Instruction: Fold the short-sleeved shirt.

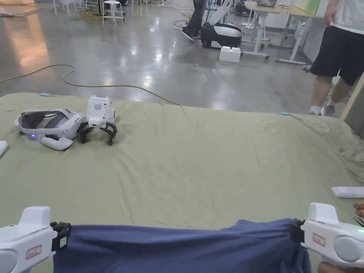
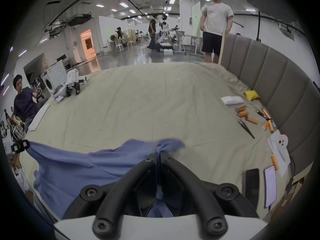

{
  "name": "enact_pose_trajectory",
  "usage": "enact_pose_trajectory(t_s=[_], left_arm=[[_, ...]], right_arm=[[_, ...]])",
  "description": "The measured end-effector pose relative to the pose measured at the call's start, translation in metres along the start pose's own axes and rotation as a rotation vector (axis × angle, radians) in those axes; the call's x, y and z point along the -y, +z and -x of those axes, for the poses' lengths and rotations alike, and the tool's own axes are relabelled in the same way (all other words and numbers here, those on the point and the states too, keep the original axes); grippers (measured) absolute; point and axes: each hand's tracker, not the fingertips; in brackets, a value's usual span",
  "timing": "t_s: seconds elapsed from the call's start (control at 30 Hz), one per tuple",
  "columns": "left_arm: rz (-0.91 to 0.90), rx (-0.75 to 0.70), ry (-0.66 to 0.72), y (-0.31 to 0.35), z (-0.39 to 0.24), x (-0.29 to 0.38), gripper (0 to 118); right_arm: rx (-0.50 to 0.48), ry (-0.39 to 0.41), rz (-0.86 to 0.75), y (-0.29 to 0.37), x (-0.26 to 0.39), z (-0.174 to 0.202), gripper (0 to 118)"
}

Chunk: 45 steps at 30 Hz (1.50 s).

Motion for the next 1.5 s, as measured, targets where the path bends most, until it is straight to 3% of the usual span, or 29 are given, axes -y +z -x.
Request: enact_pose_trajectory(t_s=[0.17, 0.33, 0.53, 0.8, 0.9, 0.93, 1.0, 1.03, 1.1, 1.17, 1.3, 1.4, 1.5], left_arm=[[-0.059, 0.054, 0.030, 0.048, 0.012, 0.018, 0], [-0.005, 0.079, 0.017, 0.074, 0.021, 0.056, 1], [0.169, 0.054, -0.025, 0.069, 0.026, 0.120, 1], [0.252, 0.037, -0.002, 0.047, 0.038, 0.154, 1], [0.250, 0.024, 0.009, 0.042, 0.039, 0.150, 8], [0.247, 0.011, 0.009, 0.043, 0.038, 0.147, 14], [0.238, 0.006, -0.005, 0.050, 0.033, 0.140, 27], [0.218, -0.020, -0.029, 0.053, 0.030, 0.135, 44], [0.156, -0.079, -0.055, 0.058, 0.024, 0.125, 67], [0.103, -0.079, -0.046, 0.065, 0.016, 0.110, 68], [-0.084, -0.057, -0.052, 0.080, -0.012, 0.074, 68], [-0.202, -0.078, -0.093, 0.093, -0.043, 0.047, 67], [-0.339, -0.121, -0.116, 0.100, -0.068, 0.025, 52]], right_arm=[[-0.016, 0.020, -0.026, 0.061, 0.029, -0.009, 1], [0.005, 0.099, 0.026, 0.097, 0.076, -0.009, 1], [0.027, 0.166, 0.183, 0.090, 0.142, -0.005, 1], [0.061, 0.159, 0.257, 0.063, 0.188, -0.003, 1], [0.071, 0.154, 0.257, 0.058, 0.191, 0.001, 3], [0.085, 0.154, 0.255, 0.060, 0.189, 0.005, 14], [0.162, 0.183, 0.260, 0.072, 0.179, 0.013, 55], [0.205, 0.189, 0.227, 0.081, 0.171, 0.018, 74], [0.261, 0.213, 0.128, 0.097, 0.154, 0.028, 77], [0.239, 0.209, 0.010, 0.111, 0.132, 0.038, 77], [0.054, 0.086, -0.290, 0.134, 0.090, 0.058, 77], [0.095, 0.092, -0.432, 0.138, 0.064, 0.086, 77], [0.124, 0.105, -0.565, 0.136, 0.046, 0.114, 76]])
